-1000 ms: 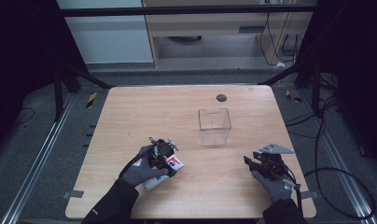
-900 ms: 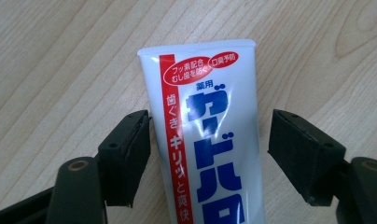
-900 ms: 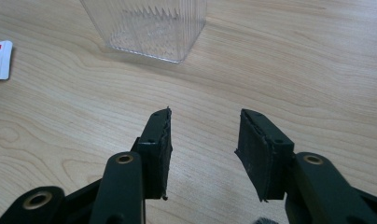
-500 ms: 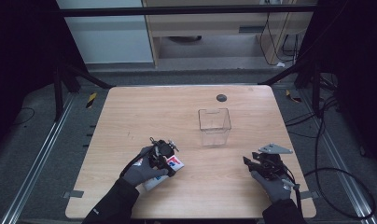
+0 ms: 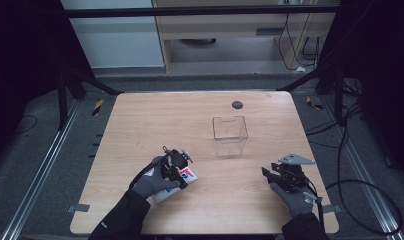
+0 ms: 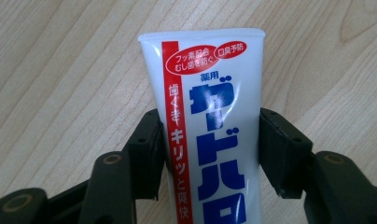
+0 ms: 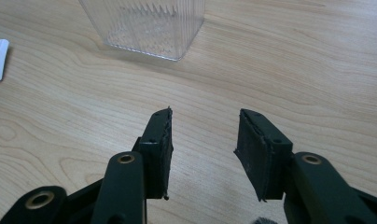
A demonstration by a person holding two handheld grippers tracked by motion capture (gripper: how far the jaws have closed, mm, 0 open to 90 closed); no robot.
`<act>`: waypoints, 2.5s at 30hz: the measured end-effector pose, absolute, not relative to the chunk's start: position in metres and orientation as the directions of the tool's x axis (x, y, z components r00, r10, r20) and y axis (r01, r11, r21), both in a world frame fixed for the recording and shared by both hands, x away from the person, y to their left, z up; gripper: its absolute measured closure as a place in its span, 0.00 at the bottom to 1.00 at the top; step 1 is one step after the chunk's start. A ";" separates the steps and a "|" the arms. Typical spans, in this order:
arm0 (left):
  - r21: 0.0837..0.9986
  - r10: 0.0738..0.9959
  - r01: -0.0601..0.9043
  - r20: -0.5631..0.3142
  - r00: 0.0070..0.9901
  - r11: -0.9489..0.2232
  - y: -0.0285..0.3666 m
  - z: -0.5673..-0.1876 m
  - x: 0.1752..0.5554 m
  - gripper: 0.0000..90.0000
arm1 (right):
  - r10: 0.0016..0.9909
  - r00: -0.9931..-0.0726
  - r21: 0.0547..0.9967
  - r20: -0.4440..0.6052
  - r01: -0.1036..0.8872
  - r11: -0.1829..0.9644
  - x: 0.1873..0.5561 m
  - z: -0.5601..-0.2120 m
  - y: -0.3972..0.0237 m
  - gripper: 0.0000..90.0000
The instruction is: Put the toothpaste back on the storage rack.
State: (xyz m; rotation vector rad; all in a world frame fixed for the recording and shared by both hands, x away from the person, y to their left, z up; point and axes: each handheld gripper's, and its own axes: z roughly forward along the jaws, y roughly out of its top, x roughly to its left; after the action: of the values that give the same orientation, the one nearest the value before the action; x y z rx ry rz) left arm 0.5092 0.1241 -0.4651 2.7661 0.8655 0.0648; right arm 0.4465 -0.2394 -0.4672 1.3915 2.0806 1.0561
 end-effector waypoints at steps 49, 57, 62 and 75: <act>0.644 0.700 0.547 -0.025 0.714 -0.535 0.168 -0.385 0.483 0.80 | 0.914 -0.401 0.789 0.069 0.583 0.196 0.445 -0.467 -0.244 0.65; 0.726 0.758 0.535 -0.028 0.651 -0.433 0.172 -0.372 0.499 0.80 | 0.914 -0.400 0.794 0.070 0.576 0.192 0.444 -0.467 -0.243 0.65; 0.790 0.799 0.504 -0.029 0.600 -0.350 0.173 -0.361 0.505 0.80 | 0.916 -0.396 0.797 0.068 0.573 0.189 0.444 -0.467 -0.243 0.64; 0.891 0.845 0.402 -0.040 0.533 -0.211 0.149 -0.345 0.519 0.80 | 0.916 -0.398 0.806 0.052 0.558 0.197 0.445 -0.468 -0.243 0.63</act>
State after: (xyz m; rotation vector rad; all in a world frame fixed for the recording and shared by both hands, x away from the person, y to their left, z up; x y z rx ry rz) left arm 0.5190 0.1493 -0.3455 1.8190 1.0332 0.5839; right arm 0.4446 -0.2431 -0.4676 1.3728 2.0350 1.0758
